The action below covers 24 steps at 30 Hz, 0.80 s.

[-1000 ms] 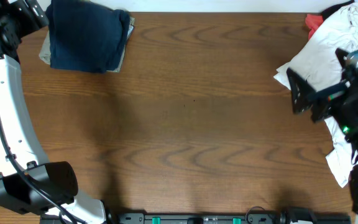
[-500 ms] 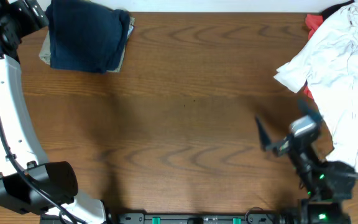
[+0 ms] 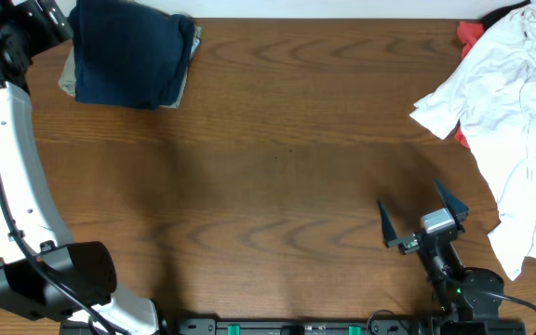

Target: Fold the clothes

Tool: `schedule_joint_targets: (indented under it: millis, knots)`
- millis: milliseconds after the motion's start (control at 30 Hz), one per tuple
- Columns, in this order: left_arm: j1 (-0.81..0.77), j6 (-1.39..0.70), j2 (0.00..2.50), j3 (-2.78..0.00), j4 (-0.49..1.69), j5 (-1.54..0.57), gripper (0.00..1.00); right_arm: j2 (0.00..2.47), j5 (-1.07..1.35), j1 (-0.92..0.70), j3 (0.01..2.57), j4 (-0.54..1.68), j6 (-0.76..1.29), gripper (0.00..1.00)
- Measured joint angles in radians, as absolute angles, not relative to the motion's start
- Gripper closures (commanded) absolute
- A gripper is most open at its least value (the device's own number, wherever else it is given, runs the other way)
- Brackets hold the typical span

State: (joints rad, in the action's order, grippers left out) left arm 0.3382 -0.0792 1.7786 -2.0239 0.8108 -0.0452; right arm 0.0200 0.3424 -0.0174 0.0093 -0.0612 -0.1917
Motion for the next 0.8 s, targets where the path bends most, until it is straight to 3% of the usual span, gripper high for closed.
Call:
schedule_joint_targets:
  millis: [800]
  knots:
    - [0.338, -0.079, 1.779, -2.024, 0.811, -0.045, 0.02, 0.013, 0.141, -0.041, 0.007, 0.058, -0.056, 0.01]
